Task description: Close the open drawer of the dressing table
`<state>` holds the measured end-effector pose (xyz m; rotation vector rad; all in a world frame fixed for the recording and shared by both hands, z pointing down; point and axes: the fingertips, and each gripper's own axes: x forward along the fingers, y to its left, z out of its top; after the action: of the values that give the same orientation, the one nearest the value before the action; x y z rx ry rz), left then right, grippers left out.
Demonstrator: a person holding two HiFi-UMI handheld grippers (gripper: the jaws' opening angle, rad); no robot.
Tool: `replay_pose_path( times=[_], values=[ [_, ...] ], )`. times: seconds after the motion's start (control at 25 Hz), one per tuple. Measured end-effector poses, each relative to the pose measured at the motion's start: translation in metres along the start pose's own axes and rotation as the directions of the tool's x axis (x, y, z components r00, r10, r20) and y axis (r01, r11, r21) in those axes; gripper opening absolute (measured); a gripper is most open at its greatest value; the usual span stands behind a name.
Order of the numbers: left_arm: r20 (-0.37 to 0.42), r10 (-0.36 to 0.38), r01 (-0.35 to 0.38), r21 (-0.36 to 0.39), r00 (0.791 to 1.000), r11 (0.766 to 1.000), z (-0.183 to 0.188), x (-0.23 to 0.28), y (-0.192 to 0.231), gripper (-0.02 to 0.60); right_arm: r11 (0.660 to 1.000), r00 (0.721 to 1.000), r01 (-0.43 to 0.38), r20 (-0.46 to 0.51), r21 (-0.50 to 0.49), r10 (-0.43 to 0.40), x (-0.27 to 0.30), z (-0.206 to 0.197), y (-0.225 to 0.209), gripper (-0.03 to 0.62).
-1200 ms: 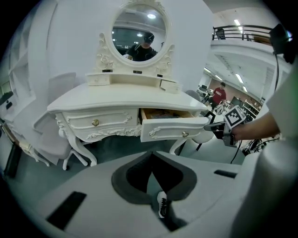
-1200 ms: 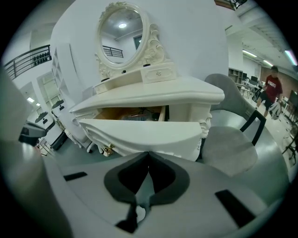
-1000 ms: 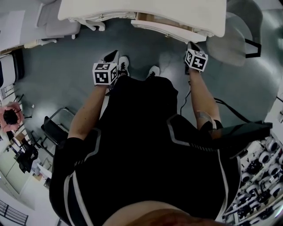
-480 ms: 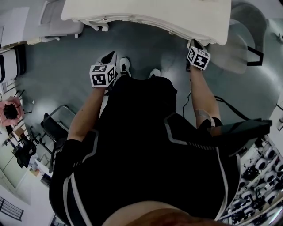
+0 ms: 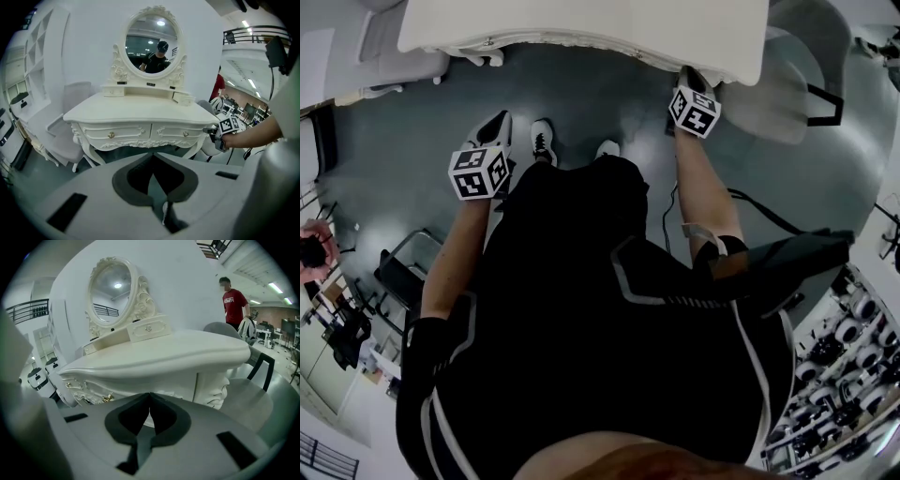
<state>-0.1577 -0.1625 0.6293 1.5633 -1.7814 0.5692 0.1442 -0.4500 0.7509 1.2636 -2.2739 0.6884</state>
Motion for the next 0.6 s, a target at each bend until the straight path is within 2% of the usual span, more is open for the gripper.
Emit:
replay_pose_path(
  times=[0.28,0.52,0.6],
  values=[
    [0.024,-0.032,0.032,0.017,0.999,0.999,0.011,0.0,-0.01,0.005,1.0,0.999,0.002,0.049,0.023,-0.003,0.002,0.0,-0.005,0.008],
    [0.076,-0.086,0.083,0.037,0.993,0.996,0.032,-0.012,-0.014,0.005,0.997,0.997,0.06,-0.046,-0.043,-0.062,-0.008,0.001,0.0,0.006],
    [0.095,-0.118,0.113,0.06,0.988,0.992,0.041,-0.015,-0.016,0.005,0.997,0.995,0.075,-0.066,-0.034,-0.077,-0.019,-0.001,0.003,0.006]
  ],
)
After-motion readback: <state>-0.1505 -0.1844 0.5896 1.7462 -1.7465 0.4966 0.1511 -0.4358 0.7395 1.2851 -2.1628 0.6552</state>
